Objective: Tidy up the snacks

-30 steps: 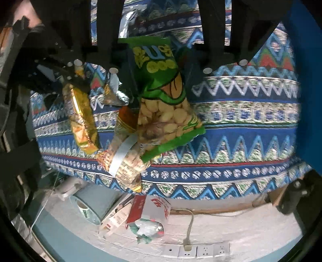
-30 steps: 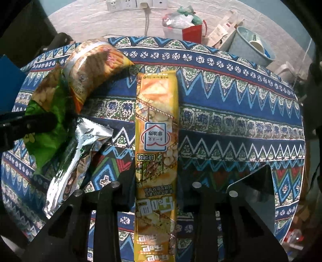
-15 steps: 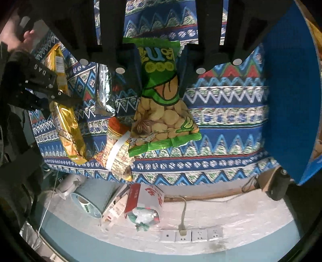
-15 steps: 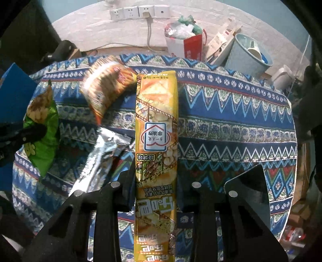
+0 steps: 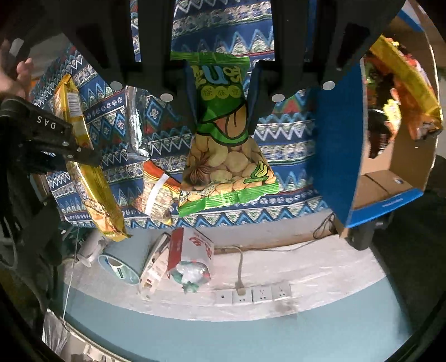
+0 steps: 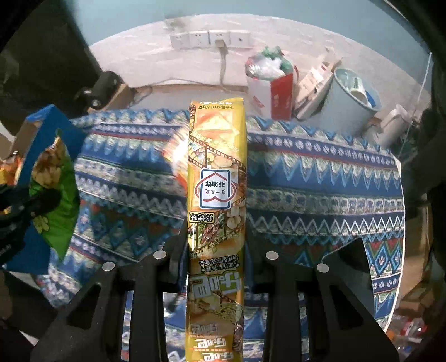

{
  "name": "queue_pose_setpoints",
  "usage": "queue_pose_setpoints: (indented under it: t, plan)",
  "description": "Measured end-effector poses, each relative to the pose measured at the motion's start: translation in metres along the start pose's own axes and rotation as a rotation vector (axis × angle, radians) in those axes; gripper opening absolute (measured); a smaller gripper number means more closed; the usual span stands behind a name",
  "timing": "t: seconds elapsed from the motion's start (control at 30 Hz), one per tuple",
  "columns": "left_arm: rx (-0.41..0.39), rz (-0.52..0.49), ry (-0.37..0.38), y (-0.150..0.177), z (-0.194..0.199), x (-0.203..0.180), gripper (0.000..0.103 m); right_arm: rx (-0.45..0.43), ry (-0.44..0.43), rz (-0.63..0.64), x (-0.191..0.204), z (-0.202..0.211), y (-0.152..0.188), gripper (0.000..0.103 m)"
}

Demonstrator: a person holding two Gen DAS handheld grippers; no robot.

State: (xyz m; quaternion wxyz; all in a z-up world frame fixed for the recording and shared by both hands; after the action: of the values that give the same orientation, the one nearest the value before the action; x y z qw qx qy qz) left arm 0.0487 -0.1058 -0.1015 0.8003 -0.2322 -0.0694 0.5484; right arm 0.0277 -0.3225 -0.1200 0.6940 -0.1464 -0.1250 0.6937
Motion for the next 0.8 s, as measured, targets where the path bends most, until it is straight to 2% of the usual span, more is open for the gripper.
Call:
queue_pose_setpoints:
  t: [0.33,0.8]
  plan:
    - [-0.056,0.007,-0.033,0.006,0.044,0.023,0.031,-0.051,-0.057,0.048,0.043,0.030,-0.016,0.030]
    - [-0.124,0.042,-0.055,0.014,0.081,0.064,0.031,-0.086,-0.091,0.110,0.101,0.043,-0.041,0.030]
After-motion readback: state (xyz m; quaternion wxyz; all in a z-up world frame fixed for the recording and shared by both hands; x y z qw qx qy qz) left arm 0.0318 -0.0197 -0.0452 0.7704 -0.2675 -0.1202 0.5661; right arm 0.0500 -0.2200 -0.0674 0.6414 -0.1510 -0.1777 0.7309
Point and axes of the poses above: each gripper's, at about its wrist camera, not at the fingertips, and z roughly against the way its jaws point, x to its left, y to its underside, the point moved 1 cm from there along -z, roughly the way its jaws point, and after that the axes turned 6 degrees about y, right-handed, at the moved point
